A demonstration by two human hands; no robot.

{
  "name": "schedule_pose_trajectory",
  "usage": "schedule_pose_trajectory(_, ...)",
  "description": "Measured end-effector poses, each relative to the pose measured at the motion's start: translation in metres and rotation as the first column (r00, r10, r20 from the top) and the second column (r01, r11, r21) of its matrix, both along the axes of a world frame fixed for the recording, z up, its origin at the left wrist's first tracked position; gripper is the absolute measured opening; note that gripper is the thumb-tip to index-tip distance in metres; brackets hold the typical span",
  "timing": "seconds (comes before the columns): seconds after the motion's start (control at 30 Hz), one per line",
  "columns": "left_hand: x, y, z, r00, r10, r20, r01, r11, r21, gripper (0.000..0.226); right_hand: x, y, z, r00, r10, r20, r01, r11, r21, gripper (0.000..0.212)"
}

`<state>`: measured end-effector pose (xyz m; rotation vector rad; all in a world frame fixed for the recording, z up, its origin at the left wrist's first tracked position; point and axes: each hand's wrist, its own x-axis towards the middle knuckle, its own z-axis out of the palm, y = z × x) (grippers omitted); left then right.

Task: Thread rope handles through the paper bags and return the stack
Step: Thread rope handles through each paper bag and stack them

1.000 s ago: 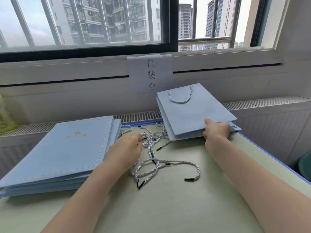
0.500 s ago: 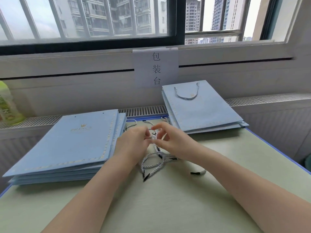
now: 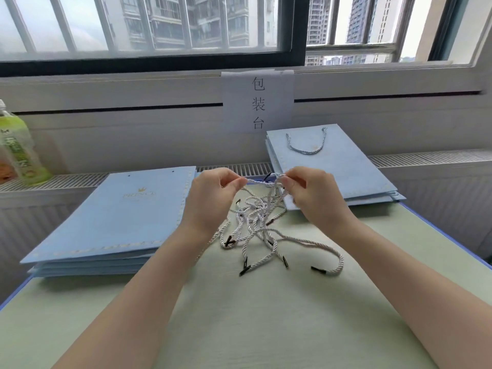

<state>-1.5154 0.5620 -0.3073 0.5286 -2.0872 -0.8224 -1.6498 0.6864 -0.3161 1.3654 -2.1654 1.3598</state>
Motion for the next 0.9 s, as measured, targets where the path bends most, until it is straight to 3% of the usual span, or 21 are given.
schedule_pose_trajectory(0.2,0.002,0.001,0.002,0.986,0.003,-0.164,0.013,0.996,0.093,0.012,-0.011,0.002,-0.005,0.988,-0.134,-0.071,0.142,0.983,0.12,0.022)
schedule_pose_trajectory(0.27,0.002,0.007,0.005,0.978,-0.066,-0.196,0.089,0.989,0.115,0.006,-0.002,-0.001,-0.003,0.999,-0.02,-0.044,0.024,0.995,0.093,0.023)
schedule_pose_trajectory(0.37,-0.001,0.018,0.002,0.972,-0.189,-0.142,0.203,0.975,0.09,0.009,0.017,-0.005,0.0,0.956,0.267,0.12,-0.277,0.958,0.073,0.025)
schedule_pose_trajectory(0.47,-0.005,0.021,-0.001,0.976,-0.207,-0.069,0.208,0.978,0.0,0.015,0.023,-0.005,-0.001,0.934,0.337,0.123,-0.349,0.933,0.092,0.008)
schedule_pose_trajectory(0.57,-0.004,0.015,0.0,0.985,-0.162,-0.053,0.161,0.987,-0.02,0.01,0.017,-0.004,0.001,0.953,0.274,0.126,-0.276,0.961,-0.002,0.016)
schedule_pose_trajectory(0.73,0.0,0.001,-0.001,0.997,-0.013,-0.071,0.012,1.0,-0.011,0.009,0.008,0.002,0.014,0.924,0.211,0.318,-0.13,0.957,-0.258,0.018)
schedule_pose_trajectory(0.9,0.005,-0.012,0.002,0.991,0.083,-0.102,-0.078,0.995,0.055,0.013,-0.009,0.005,0.013,0.923,0.034,0.383,0.079,0.958,-0.275,0.017)
